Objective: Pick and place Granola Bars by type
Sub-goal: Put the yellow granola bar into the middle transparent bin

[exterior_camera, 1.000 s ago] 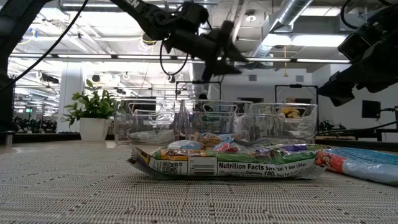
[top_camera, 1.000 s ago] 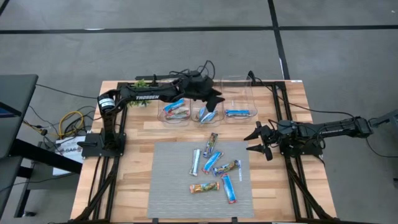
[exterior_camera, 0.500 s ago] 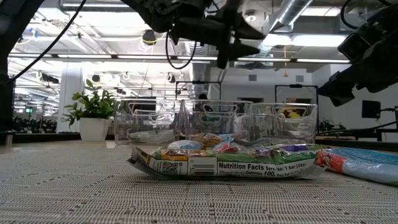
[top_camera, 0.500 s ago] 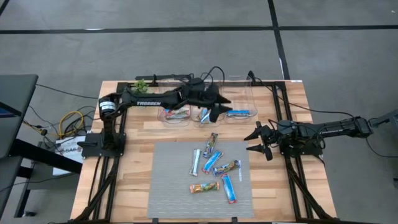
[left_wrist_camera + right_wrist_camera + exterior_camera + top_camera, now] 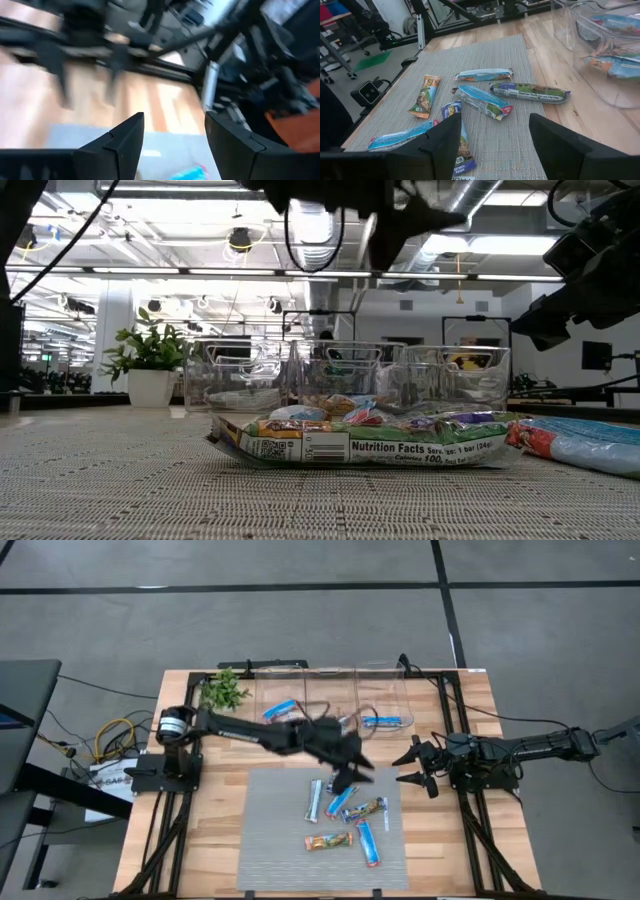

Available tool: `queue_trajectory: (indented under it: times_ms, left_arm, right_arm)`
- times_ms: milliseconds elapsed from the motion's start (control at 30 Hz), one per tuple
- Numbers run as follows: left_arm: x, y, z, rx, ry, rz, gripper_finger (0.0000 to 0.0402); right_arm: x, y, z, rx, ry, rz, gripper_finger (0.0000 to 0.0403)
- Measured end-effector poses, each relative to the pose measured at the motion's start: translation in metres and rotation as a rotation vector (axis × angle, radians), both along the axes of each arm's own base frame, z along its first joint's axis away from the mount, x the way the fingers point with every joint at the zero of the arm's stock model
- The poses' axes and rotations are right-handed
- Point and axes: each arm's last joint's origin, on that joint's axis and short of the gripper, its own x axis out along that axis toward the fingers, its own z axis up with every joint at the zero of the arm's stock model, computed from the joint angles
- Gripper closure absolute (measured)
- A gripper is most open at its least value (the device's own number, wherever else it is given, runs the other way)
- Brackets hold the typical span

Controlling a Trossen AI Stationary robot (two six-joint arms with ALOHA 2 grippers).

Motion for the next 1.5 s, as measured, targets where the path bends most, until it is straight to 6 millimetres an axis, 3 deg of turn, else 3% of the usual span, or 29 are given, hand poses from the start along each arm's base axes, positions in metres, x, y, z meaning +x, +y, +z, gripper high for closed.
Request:
queue_trajectory:
  times_ms: [133, 333, 800, 1033, 1267, 1500]
  left_arm:
    - [-0.005, -0.035, -0.006, -0.007, 0.079, -0.015, 0.0199]
    - [-0.017, -0.071, -0.018, -0.053, 0.255, 0.012, 0.0203]
    - [-0.06, -0.13, -0.047, 0.108, 0.62, 0.105, 0.0221]
    - [-0.073, -0.153, -0.049, 0.183, 0.631, 0.04, 0.0221]
    - [-0.073, -0.161, -0.055, 0.19, 0.626, 0.034, 0.0221]
    - [-0.05, -0.175, -0.095, 0.159, 0.663, -0.022, 0.022]
  right_arm:
    - [0.0, 0.0, 0.0, 0.0, 0.0, 0.0, 0.0177]
    - [0.0, 0.0, 0.0, 0.0, 0.0, 0.0, 0.0177]
    - [0.0, 0.0, 0.0, 0.0, -0.001, 0.0, 0.0177]
    - [0.0, 0.0, 0.0, 0.0, -0.001, 0.0, 0.0177]
    - [0.0, 0.0, 0.0, 0.0, 0.0, 0.0, 0.0177]
    - [0.0, 0.0, 0.0, 0.0, 0.0, 0.0, 0.0177]
